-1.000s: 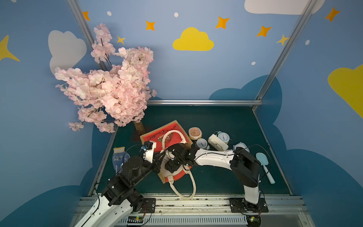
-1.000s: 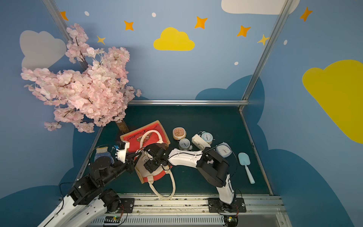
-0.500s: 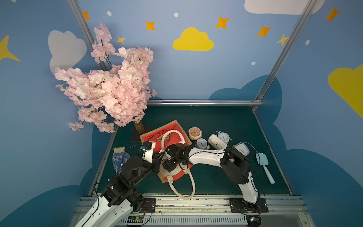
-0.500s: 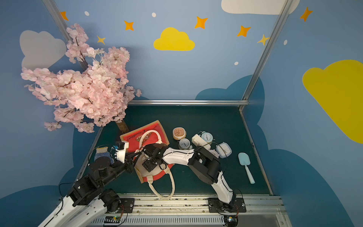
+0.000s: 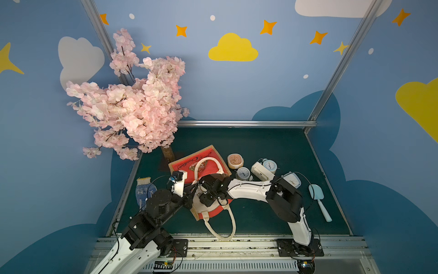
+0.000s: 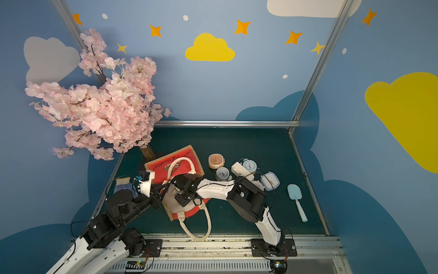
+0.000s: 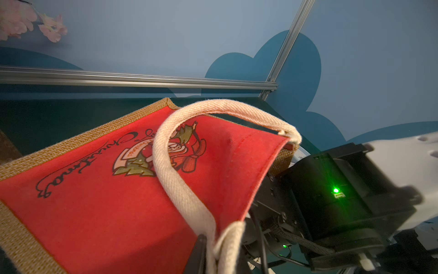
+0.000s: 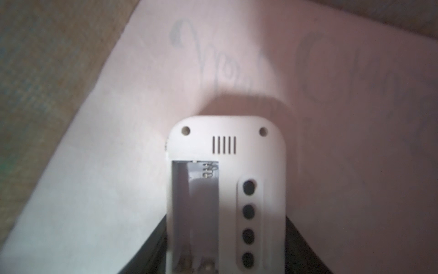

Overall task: Take the alarm clock out of the canvas bag
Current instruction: Pick up the alarm from the canvas bag.

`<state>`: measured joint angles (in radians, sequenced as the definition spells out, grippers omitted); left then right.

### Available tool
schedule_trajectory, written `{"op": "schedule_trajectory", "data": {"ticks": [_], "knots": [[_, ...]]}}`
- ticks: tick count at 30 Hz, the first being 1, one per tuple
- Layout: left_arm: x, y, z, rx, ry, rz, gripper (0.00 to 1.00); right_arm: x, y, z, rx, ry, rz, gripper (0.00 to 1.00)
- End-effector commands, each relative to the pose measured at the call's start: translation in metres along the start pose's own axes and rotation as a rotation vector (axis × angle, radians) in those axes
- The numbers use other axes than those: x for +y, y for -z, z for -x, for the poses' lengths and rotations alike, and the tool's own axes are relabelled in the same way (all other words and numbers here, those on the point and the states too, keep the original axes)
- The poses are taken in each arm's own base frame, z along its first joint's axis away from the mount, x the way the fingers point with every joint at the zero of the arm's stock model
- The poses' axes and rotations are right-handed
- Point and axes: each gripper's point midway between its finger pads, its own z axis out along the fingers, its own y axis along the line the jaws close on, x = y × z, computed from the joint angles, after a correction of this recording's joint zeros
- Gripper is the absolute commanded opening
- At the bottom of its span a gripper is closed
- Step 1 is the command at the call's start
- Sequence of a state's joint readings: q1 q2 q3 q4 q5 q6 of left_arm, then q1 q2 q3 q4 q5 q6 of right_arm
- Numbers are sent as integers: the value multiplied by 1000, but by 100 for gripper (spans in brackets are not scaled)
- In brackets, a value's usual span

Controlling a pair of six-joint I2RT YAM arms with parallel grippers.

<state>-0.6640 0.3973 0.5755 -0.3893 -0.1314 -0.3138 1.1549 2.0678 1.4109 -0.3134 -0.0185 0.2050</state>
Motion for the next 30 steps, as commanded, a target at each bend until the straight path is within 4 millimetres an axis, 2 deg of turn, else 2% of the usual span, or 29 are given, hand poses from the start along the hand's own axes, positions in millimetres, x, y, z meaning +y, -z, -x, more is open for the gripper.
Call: {"op": "schedule_trajectory", "data": {"ticks": [1, 8, 11, 17, 22, 30], "knots": [[-2, 2, 14, -61, -14, -3, 18, 11, 23, 3, -33, -5, 40, 40], [2, 2, 15, -68, -32, 22, 18, 20, 60, 8, -93, 9, 94, 40], [7, 0, 14, -70, -30, 47, 18, 31, 78, 13, -126, 47, 149, 39], [15, 2, 16, -96, -27, 91, 20, 51, 116, 1, -154, 162, 275, 39], [15, 2, 16, -96, -31, 87, 20, 35, 140, -19, -155, 137, 217, 39], [14, -5, 9, -68, -34, 79, 19, 21, 211, -27, -309, 83, 160, 39]]}}
